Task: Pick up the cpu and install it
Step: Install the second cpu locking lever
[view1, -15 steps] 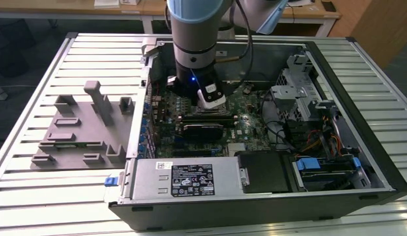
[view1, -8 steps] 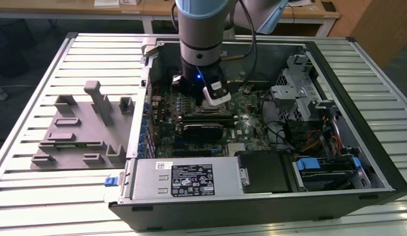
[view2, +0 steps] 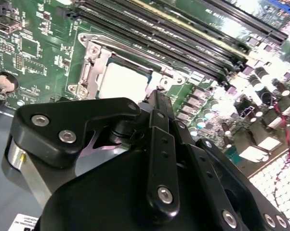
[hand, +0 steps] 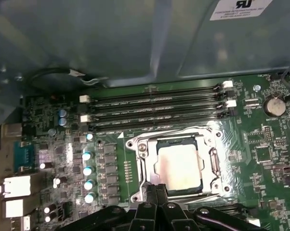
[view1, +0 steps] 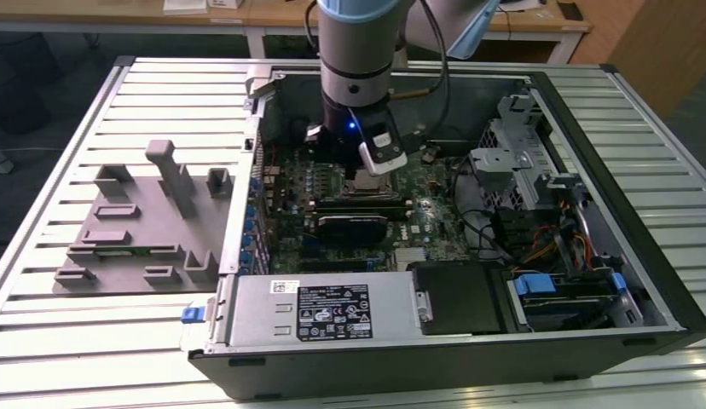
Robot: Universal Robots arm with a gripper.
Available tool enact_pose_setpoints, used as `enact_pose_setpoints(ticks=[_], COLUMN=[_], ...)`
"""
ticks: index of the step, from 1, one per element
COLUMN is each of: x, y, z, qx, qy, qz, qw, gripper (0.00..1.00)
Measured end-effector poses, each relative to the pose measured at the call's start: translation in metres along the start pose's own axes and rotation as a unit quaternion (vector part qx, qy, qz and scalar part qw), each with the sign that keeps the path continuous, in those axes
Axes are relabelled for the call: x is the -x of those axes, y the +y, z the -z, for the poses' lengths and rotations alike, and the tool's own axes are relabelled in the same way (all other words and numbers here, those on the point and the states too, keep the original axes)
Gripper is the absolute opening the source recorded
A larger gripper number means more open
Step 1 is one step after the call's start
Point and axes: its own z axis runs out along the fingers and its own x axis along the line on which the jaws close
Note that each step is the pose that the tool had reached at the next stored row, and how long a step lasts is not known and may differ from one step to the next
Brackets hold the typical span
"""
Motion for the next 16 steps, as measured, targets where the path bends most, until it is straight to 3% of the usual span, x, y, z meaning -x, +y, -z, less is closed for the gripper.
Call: enact_pose_setpoints(ticks=[4,11,16], x=[0.0050,0.0204,0.0234], y=[0.0045,0.0111,0.0201], z=[-0.0012,-0.0036,-0.0059], qx=[-0.0082,-0.0155,-0.0231], qy=[-0.0012,-0.0025,-0.0036], qz=[-0.001,-0.002,-0.002], qw=[1.0000,0.9999,0.9997], gripper=[0.11,0.11,0.11])
